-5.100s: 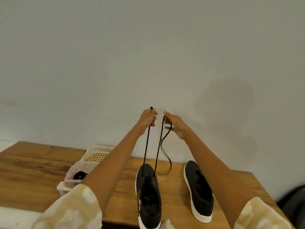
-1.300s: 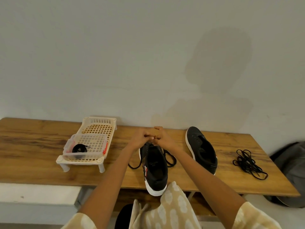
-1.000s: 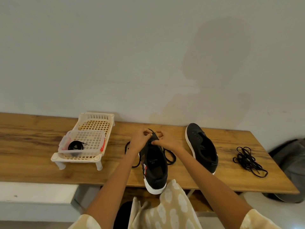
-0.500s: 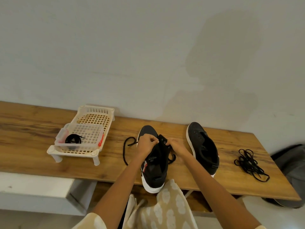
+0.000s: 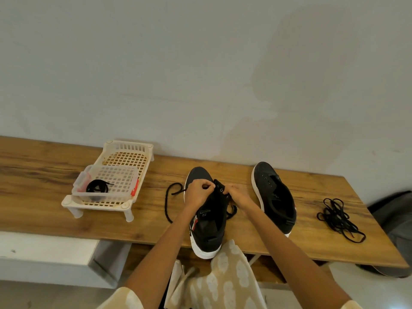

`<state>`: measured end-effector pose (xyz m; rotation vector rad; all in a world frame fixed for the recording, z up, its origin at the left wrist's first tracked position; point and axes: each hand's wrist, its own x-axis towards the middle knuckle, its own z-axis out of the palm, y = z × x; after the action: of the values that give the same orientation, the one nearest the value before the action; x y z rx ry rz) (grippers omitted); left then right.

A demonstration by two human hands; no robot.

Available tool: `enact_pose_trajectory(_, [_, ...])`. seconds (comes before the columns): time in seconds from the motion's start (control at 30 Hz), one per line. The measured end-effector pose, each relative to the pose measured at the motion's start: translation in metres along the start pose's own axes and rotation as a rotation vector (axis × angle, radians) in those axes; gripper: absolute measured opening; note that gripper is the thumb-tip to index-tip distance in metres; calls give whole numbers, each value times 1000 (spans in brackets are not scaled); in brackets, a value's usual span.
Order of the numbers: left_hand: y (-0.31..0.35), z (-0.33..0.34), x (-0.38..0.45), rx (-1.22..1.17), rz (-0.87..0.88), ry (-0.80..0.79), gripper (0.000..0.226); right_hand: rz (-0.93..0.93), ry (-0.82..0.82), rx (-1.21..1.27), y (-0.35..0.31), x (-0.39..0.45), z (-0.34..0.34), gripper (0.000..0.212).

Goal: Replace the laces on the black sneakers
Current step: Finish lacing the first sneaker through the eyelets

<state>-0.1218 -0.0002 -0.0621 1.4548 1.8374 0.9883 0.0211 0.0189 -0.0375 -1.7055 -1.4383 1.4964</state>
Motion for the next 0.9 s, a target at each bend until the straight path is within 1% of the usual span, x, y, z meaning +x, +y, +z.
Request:
enact_pose_trajectory(0.13, [-2, 1, -2, -19, -30, 37, 11, 15, -7, 142, 8, 0, 0, 31])
enact_pose_trajectory(0.23, [-3, 4, -3, -35, -51, 53, 11, 23, -64, 260, 11, -1, -3, 33])
enact_pose_trajectory(0.3, [-4, 6, -4, -45, -58, 57, 11, 32, -85, 297, 12, -1, -4, 33])
enact_pose_trajectory(0.4, [-4, 8, -3, -71, -49, 40, 11, 24, -78, 287, 10, 0, -3, 31])
enact_pose_trajectory(0.53, [0, 8, -4, -34, -24, 32, 13, 20, -59, 296, 8, 0, -4, 34])
enact_pose_trajectory(0.7, [4, 7, -5, 20, 18, 26, 14, 35, -19, 194, 9, 6, -2, 34])
enact_pose_trajectory(0.8, [5, 7, -4, 60, 34, 53, 13, -11, -21, 124, 8, 6, -3, 20])
enact_pose_trajectory(0.83, [6, 7, -3, 70, 43, 58, 12, -26, -21, 127, 8, 5, -3, 22])
enact_pose_trajectory(0.9, [7, 6, -2, 81, 66, 65, 11, -58, -31, 116, 9, 6, -5, 32])
